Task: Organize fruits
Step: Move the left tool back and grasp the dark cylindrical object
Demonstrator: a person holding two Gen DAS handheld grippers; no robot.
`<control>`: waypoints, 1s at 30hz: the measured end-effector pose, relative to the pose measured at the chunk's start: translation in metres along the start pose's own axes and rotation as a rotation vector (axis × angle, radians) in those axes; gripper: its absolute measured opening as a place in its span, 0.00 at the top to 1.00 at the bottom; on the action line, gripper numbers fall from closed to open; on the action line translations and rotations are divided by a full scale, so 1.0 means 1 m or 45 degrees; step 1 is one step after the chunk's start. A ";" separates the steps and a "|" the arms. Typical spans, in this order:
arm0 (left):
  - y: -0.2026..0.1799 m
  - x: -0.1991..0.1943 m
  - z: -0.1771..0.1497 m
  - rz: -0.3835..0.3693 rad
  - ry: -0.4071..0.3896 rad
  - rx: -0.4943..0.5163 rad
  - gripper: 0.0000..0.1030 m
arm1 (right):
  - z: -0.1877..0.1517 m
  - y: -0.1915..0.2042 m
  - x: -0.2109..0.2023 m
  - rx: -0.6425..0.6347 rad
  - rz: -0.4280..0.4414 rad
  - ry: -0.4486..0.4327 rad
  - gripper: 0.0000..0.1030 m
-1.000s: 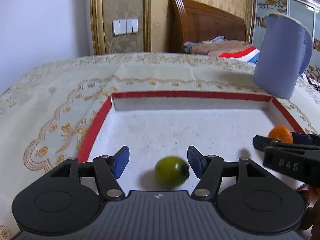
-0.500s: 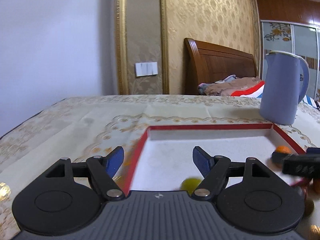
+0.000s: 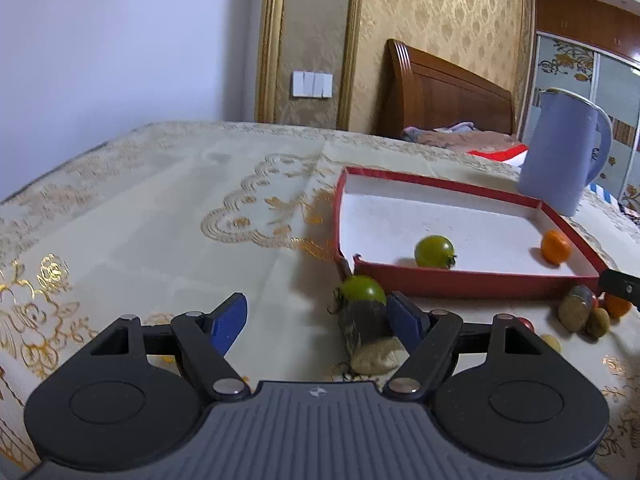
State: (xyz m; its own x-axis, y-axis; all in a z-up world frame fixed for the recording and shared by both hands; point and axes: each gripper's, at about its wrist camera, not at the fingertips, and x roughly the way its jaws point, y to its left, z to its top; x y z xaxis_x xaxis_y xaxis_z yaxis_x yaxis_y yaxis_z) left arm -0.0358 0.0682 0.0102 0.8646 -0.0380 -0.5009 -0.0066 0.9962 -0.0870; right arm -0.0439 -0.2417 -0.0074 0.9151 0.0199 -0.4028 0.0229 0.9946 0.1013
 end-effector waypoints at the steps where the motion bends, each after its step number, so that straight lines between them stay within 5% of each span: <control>1: -0.001 -0.001 0.000 -0.001 0.000 0.003 0.26 | -0.001 -0.005 -0.004 0.030 -0.006 -0.009 0.07; 13: -0.033 -0.001 -0.009 0.028 0.025 0.148 0.26 | -0.005 -0.019 -0.008 0.118 0.001 -0.026 0.06; 20: -0.028 0.009 -0.010 0.029 0.084 0.103 0.27 | -0.006 -0.020 -0.004 0.134 -0.011 0.003 0.03; 22: -0.026 0.013 -0.010 0.022 0.114 0.083 0.43 | -0.006 -0.021 -0.003 0.136 -0.015 0.010 0.03; 28: -0.026 0.013 -0.012 0.006 0.125 0.095 0.53 | -0.006 -0.022 -0.001 0.151 -0.020 0.019 0.03; 30: -0.028 0.012 -0.012 -0.022 0.125 0.101 0.65 | -0.006 -0.023 -0.002 0.153 -0.019 0.014 0.03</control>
State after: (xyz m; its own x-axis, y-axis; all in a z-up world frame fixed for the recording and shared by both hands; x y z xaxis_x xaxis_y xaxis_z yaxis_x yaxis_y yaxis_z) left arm -0.0314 0.0391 -0.0038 0.8107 -0.0592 -0.5825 0.0515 0.9982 -0.0299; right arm -0.0488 -0.2635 -0.0146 0.9097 0.0067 -0.4152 0.0857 0.9753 0.2034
